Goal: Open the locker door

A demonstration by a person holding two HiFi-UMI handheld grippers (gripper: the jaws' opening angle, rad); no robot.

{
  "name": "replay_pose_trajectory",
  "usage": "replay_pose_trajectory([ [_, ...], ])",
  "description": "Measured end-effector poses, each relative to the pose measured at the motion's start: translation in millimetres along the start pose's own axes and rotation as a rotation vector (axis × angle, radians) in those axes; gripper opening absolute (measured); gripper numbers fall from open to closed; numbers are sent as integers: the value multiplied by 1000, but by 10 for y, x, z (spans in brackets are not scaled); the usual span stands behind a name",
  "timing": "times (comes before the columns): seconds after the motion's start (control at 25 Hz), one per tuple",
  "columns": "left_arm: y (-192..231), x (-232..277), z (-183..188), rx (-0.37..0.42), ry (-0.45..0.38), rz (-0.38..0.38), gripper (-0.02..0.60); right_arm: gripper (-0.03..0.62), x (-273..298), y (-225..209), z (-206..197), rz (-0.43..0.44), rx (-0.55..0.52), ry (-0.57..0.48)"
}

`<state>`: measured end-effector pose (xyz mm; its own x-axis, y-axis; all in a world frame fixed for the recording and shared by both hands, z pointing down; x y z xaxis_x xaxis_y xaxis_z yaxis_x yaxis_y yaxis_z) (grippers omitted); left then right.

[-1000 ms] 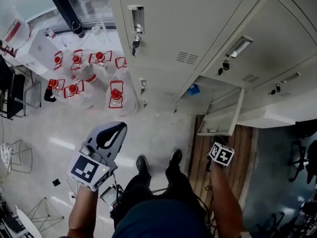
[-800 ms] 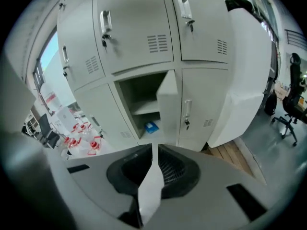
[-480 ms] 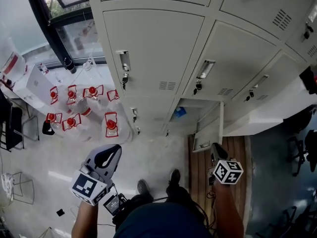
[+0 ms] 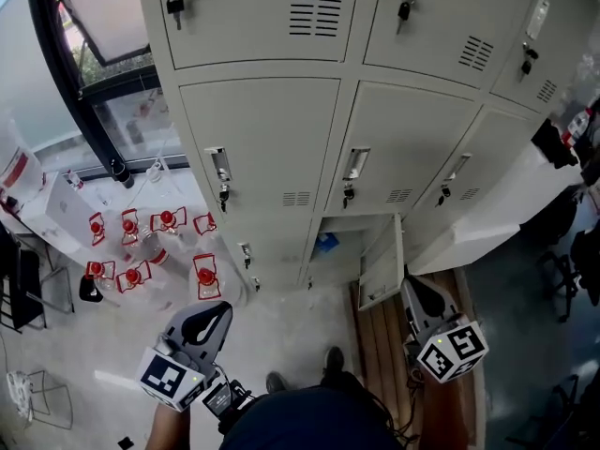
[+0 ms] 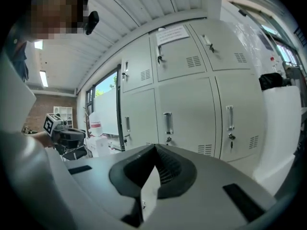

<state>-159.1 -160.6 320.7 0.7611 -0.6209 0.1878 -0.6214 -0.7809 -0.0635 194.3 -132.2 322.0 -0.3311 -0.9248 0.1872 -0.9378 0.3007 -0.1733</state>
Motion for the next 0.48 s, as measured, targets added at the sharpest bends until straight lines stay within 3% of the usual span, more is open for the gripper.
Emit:
replay_pose_trajectory([
  [0.2,6,-60,38,4,0,-4,25,35,-197,138,312,-2,-40,-57],
  [0.48,55,-100,8,10,13,-7,25,35,-245,171,422,-27,-60,-76],
])
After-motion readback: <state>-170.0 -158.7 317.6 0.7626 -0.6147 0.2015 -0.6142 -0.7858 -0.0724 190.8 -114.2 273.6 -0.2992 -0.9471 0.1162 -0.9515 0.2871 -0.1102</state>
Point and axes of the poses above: the fingertips, and each gripper's own axes: x forward along the fingers, y to its left, z out of its top, the point moved 5 cm from there along -x, backward along the fingers, and after that the axes turned 4 degrees about x, right-handed, at the moved point
